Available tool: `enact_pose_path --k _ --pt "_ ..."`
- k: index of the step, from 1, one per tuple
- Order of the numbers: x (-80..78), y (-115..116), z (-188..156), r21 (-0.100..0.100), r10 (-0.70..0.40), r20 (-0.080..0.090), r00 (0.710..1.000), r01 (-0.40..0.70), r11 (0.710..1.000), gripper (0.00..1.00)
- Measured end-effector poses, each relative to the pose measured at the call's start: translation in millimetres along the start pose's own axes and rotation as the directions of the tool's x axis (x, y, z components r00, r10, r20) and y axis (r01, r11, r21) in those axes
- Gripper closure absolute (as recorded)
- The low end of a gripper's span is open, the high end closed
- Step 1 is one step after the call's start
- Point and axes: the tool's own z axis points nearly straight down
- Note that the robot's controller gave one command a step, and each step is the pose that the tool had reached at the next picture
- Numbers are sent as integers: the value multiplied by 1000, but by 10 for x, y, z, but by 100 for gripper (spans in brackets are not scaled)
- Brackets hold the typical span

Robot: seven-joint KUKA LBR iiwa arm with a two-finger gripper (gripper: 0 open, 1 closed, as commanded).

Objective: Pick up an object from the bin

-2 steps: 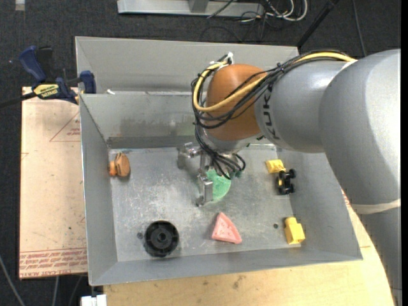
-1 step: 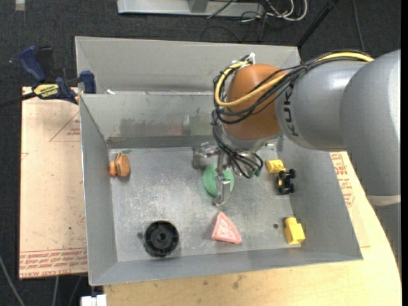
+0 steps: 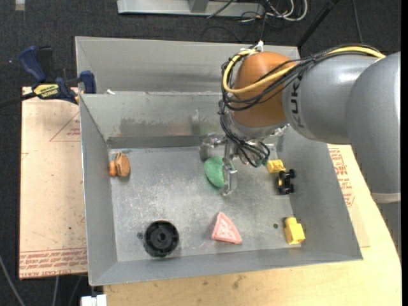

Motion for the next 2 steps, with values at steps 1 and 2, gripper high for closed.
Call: enact_pose_path --k 1,2 --pt "399 -756 -30 -3 -96 1 995 96 995 100" --pt "399 -757 -30 -4 -95 1 995 95 995 0"
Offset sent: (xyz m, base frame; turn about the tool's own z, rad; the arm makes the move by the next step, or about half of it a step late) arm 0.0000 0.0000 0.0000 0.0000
